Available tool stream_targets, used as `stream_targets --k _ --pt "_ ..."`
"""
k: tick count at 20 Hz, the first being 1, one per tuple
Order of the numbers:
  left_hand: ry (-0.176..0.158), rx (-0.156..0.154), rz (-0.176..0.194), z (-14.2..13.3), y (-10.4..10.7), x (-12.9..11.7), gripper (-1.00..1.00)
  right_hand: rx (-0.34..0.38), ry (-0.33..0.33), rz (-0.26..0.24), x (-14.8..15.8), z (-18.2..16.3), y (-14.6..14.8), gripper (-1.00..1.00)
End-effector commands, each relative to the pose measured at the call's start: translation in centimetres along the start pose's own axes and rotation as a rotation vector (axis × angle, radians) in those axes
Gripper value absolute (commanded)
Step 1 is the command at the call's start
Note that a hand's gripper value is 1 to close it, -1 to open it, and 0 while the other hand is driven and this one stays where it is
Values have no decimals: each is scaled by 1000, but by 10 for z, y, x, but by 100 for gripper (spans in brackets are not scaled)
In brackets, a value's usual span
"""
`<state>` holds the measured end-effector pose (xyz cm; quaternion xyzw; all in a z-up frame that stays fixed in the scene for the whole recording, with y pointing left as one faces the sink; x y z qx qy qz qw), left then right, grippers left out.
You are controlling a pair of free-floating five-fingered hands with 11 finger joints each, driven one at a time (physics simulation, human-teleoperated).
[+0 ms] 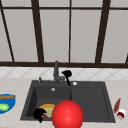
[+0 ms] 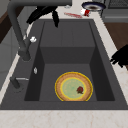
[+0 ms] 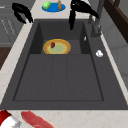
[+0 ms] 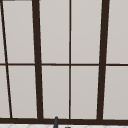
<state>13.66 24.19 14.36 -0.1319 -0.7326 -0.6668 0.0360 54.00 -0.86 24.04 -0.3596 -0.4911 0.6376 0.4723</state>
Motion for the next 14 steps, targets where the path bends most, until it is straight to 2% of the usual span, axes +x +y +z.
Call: stream_targets --k 1,12,14 --pt "0 0 0 0 0 0 0 113 -4 -17 -2 -21 6 -100" --pt "0 0 0 0 0 0 0 383 -6 -101 -9 -76 14 -100" --pt "0 0 0 0 0 0 0 411 -18 -116 -10 -84 14 -100"
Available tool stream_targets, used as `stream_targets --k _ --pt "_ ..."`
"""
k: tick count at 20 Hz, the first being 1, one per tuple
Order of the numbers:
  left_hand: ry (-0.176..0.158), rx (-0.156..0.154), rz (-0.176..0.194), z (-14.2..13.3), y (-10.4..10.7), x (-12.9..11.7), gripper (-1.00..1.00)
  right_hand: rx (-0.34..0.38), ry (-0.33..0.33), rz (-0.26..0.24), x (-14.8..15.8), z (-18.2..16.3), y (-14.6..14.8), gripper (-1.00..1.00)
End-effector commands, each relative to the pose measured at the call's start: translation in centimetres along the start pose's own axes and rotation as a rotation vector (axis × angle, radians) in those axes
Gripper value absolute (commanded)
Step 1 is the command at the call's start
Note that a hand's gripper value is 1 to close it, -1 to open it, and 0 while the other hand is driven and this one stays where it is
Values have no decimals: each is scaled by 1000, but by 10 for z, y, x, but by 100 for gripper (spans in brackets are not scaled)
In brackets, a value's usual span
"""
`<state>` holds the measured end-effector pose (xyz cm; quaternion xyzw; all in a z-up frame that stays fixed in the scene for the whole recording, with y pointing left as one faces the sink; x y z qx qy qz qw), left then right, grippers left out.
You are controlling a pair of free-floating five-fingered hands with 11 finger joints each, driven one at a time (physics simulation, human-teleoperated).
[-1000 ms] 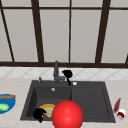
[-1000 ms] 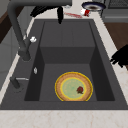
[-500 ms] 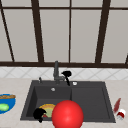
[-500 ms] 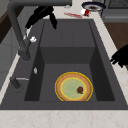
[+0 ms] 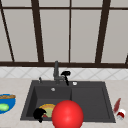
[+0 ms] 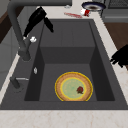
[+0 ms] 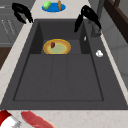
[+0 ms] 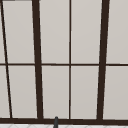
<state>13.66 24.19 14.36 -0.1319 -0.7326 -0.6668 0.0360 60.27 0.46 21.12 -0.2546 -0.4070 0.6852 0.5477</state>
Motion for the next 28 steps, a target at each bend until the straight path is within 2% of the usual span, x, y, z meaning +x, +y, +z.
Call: stream_targets --k 1,3,5,6,7,9,12,14,17,19,20,28 --pt "0 0 0 0 0 0 0 112 -10 -27 -4 -17 -5 -100" --pt "0 0 0 0 0 0 0 145 4 -34 -5 -22 -8 -100" --pt "0 0 0 0 0 0 0 149 1 -36 -6 -26 -12 -100" --pt "0 0 0 0 0 0 0 156 7 -34 -7 -28 -14 100" --pt "0 0 0 0 0 0 0 144 9 -6 -9 -29 -15 100" --pt "0 0 0 0 0 0 0 90 -48 -6 -9 -33 -22 100" --pt "0 0 0 0 0 0 0 83 -41 -22 -12 -42 -29 100" --pt "0 0 0 0 0 0 0 58 -66 -43 -13 -47 -32 100" --pt "0 0 0 0 0 0 0 4 -69 -53 -10 -51 -26 100" --pt "0 0 0 0 0 0 0 -57 -36 -57 -12 -55 -17 100" --pt "0 0 0 0 0 0 0 -112 -52 -71 -20 -44 -3 100" --pt "0 0 0 0 0 0 0 -406 -148 -164 -37 -36 28 100"
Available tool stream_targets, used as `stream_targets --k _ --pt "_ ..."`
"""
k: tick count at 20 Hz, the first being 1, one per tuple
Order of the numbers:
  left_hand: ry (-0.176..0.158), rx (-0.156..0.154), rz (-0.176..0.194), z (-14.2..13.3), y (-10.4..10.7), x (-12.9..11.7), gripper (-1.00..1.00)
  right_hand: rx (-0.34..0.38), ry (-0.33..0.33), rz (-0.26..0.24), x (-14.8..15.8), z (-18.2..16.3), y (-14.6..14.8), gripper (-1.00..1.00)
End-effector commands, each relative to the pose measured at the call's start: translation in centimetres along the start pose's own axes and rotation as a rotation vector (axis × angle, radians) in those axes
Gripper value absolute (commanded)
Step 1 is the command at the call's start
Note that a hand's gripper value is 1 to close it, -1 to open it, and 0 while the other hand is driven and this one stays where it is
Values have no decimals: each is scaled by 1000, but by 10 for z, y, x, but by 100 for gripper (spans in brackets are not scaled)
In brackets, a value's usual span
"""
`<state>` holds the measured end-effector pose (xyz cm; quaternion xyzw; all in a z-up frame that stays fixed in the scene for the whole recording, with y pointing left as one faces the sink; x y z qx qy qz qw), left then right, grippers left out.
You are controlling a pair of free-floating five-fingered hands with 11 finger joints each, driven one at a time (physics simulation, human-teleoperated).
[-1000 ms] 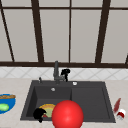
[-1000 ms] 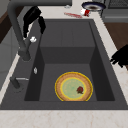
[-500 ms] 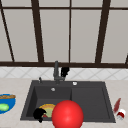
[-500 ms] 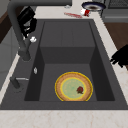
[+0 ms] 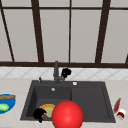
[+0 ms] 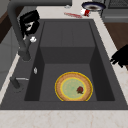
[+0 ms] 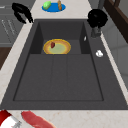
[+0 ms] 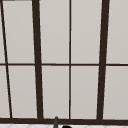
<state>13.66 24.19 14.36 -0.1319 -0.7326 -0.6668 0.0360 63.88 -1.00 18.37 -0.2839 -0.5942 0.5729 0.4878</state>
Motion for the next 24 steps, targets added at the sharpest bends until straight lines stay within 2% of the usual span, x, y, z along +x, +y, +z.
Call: stream_targets --k 1,4,10,17,18,19,20,21,22,23,24 --pt "0 0 0 0 0 0 0 -32 5 -62 -13 17 21 100" --pt "0 0 0 0 0 0 0 -110 -15 -122 -20 23 27 100" --pt "0 0 0 0 0 0 0 -166 -45 -234 -34 37 45 100" --pt "0 0 0 0 0 0 0 -159 -44 -273 -59 48 68 100" --pt "0 0 0 0 0 0 0 -156 -48 -274 -62 49 72 -100" --pt "0 0 0 0 0 0 0 -151 -69 -223 -56 48 72 -100" --pt "0 0 0 0 0 0 0 -95 -66 -236 -56 47 67 -100" --pt "0 0 0 0 0 0 0 -126 -82 -218 -59 57 60 -100" --pt "0 0 0 0 0 0 0 -102 -82 -218 -56 53 56 -100" --pt "0 0 0 0 0 0 0 -98 -87 -188 -55 55 49 -100" --pt "0 0 0 0 0 0 0 -73 -92 -187 -56 54 46 -100"
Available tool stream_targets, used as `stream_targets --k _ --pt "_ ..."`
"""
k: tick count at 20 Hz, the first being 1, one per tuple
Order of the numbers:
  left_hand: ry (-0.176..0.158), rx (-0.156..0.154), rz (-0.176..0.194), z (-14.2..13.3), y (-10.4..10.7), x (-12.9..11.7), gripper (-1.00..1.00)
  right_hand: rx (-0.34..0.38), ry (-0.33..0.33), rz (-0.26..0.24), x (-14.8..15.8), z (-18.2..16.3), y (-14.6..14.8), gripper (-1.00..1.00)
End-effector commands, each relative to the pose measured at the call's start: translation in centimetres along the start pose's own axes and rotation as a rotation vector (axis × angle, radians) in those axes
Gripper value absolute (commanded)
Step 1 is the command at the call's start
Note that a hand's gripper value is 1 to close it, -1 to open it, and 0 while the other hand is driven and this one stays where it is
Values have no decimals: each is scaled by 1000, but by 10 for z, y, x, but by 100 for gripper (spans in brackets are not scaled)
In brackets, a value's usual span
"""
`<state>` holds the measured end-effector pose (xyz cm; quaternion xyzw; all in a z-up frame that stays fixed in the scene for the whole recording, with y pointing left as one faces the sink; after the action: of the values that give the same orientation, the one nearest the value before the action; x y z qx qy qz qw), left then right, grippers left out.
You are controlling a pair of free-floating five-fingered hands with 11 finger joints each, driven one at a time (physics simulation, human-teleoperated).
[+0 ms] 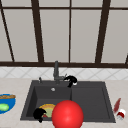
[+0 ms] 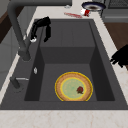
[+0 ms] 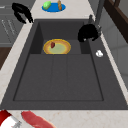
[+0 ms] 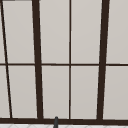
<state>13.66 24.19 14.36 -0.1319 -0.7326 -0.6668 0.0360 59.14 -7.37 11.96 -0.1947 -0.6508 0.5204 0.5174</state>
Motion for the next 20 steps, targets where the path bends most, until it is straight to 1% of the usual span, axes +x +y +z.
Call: stream_targets --k 1,3,4,8,12,13,15,20 --pt "0 0 0 0 0 0 0 -26 -9 53 6 -5 -21 -100" --pt "0 0 0 0 0 0 0 26 -5 68 8 -1 -30 -100" --pt "0 0 0 0 0 0 0 41 -5 74 8 2 -34 -100" --pt "0 0 0 0 0 0 0 56 9 90 14 11 -57 -100" --pt "0 0 0 0 0 0 0 77 13 128 22 16 -77 -100" --pt "0 0 0 0 0 0 0 99 16 124 17 6 -72 -100" --pt "0 0 0 0 0 0 0 133 33 115 17 -15 -69 -100" --pt "0 0 0 0 0 0 0 142 33 125 14 -49 -66 -100"
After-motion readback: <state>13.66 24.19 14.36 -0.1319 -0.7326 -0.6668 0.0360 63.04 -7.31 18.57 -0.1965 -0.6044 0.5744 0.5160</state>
